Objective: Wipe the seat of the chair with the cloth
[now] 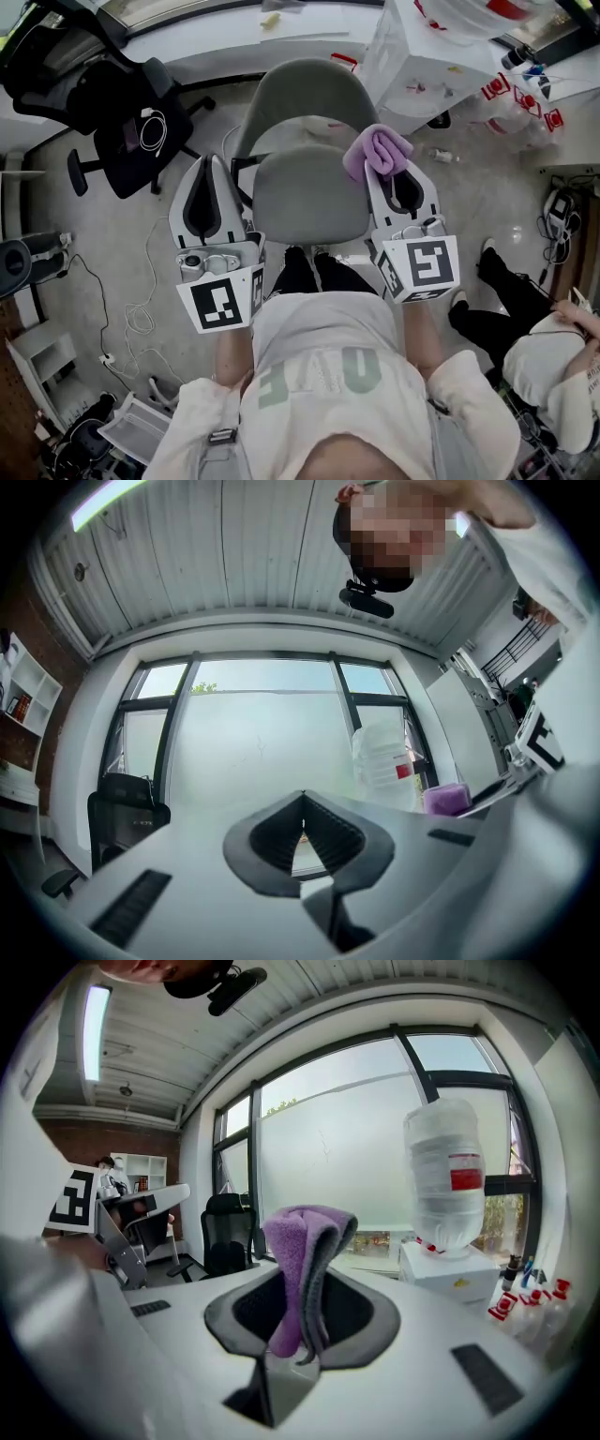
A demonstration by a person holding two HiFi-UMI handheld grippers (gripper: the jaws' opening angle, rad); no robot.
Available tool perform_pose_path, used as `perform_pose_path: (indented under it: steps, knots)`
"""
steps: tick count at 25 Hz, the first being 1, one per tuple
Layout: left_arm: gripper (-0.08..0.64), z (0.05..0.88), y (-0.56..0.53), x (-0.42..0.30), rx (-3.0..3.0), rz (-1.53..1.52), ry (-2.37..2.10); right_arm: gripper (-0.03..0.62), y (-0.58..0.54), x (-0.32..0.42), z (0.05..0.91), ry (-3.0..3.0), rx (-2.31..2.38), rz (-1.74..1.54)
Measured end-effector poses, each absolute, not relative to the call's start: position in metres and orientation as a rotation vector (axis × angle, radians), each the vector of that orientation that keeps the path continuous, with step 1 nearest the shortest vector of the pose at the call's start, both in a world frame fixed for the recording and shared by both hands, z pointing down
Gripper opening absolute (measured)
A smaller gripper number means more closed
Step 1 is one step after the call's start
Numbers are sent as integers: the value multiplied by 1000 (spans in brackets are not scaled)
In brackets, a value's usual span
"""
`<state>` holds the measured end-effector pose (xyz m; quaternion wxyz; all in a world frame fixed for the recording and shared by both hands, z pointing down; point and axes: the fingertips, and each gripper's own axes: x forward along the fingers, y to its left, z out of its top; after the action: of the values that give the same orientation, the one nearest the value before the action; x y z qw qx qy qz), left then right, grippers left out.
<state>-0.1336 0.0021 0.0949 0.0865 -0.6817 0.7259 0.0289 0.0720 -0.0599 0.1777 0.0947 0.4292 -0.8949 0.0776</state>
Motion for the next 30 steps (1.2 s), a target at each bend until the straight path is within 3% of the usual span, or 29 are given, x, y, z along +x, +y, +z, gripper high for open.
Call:
perform_pose_path:
  steps: [14,21,30]
  knots:
    - [12,118,-42,-142,-2128,73,2085,95,-94,40,223,-2606,1221,557]
    - [12,201,-53,-171,-2144,-40,2198,95,-114,-22,338,-2519,992,842]
    - [12,334,-62,-210,-2163,-135,2314,94,-119,-122,547,-2264,674,1147]
